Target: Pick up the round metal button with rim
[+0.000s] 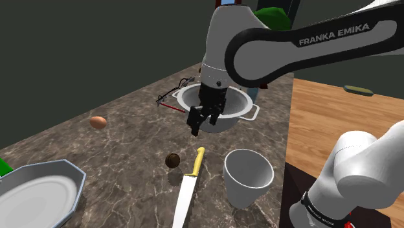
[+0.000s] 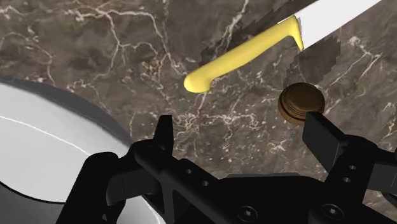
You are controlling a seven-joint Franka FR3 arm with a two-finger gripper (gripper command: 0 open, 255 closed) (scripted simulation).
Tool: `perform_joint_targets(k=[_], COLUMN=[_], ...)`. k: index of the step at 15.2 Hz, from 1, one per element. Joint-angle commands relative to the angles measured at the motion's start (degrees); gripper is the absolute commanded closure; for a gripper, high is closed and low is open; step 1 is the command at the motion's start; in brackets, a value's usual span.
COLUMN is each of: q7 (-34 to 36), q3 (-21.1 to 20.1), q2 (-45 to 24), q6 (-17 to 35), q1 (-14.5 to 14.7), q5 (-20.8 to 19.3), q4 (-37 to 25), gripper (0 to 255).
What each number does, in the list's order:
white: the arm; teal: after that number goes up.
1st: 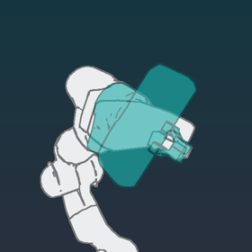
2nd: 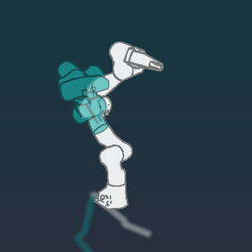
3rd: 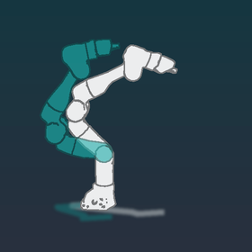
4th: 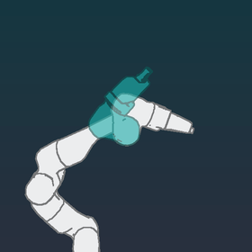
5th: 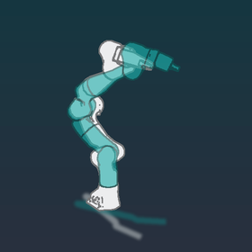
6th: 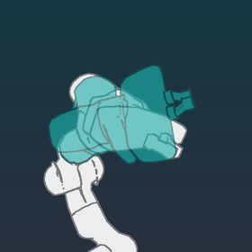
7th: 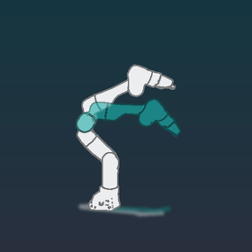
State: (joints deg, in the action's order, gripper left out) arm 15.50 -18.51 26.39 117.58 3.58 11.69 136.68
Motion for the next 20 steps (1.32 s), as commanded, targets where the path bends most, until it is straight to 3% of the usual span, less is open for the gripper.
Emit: perform_joint_targets(k=[1, 8, 18, 19, 20], q7=[2.5, 11.6, 12.7, 12.8, 12.8], q3=[-2.4, -9.0, -9.7, -9.7, -9.7], q2=[-4.0, -18.3, -21.6, -21.6, -21.6], q6=[3.2, 11.2, 17.3, 17.3, 17.3], q1=[0.2, 0.2, 0.3, 0.3, 0.3], q5=[-0.1, -4.9, -6.5, -6.5, -6.5], q4=[-1.3, -8.5, -5.5, -5.5, -5.5], gripper=[0, 0, 0, 255, 255])
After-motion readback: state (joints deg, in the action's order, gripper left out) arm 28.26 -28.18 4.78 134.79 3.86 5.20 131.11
